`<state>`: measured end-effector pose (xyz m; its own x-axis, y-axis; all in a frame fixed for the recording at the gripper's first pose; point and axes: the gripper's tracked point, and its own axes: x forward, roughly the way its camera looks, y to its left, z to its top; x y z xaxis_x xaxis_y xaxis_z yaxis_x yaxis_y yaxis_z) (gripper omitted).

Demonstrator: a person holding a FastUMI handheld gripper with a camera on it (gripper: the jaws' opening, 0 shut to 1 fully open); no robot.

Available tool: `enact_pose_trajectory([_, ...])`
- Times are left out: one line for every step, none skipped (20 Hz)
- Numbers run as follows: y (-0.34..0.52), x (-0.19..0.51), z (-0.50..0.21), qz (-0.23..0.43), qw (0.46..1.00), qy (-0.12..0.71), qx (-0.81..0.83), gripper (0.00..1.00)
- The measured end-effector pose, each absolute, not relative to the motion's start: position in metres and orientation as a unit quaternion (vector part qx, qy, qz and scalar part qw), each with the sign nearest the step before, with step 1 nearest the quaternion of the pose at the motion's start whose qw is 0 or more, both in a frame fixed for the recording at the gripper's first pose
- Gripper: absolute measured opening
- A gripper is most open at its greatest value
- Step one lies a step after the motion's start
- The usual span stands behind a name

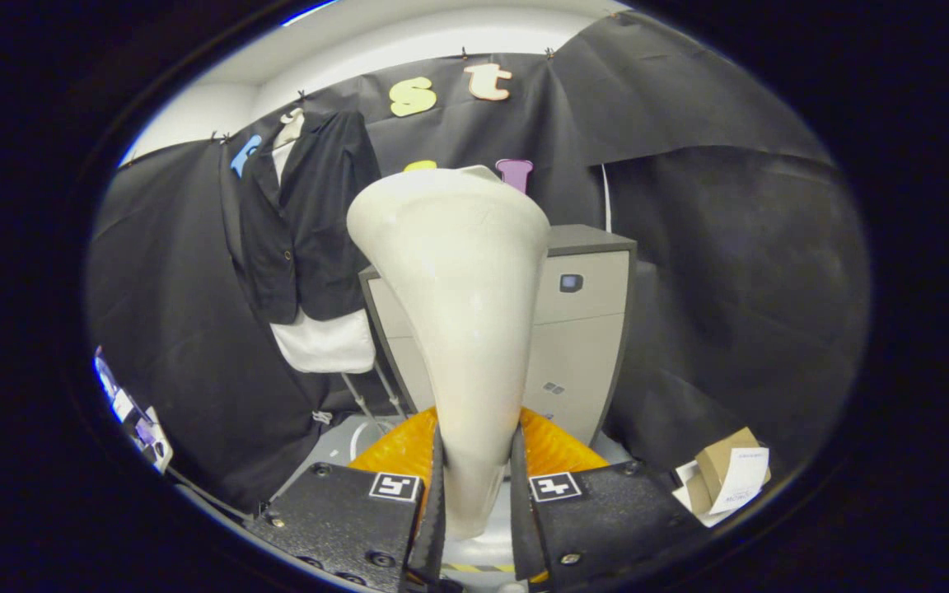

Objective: Iron the clothes twice with a garment steamer, once on the left side and once on the right side.

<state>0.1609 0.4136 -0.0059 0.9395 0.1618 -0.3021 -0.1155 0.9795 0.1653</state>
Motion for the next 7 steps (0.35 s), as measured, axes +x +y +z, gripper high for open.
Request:
enact_pose_trajectory([0.413, 0.162, -0.005, 0.07, 0.982, 0.158, 0.074, 0.35])
enact_pose_trajectory([0.412, 0.162, -0.007, 0.07, 0.982, 0.16, 0.075, 0.35])
enact_pose_trajectory([0.411, 0.16, -0.007, 0.066, 0.981, 0.165, 0.076, 0.35])
enact_pose_trajectory([0.41, 0.156, -0.009, 0.068, 0.98, 0.168, 0.076, 0.35])
enact_pose_trajectory([0.412, 0.153, -0.009, 0.072, 0.98, 0.17, 0.075, 0.35])
enact_pose_trajectory([0.41, 0.151, -0.01, 0.075, 0.98, 0.172, 0.072, 0.35])
enact_pose_trajectory([0.41, 0.151, -0.01, 0.078, 0.98, 0.17, 0.07, 0.35])
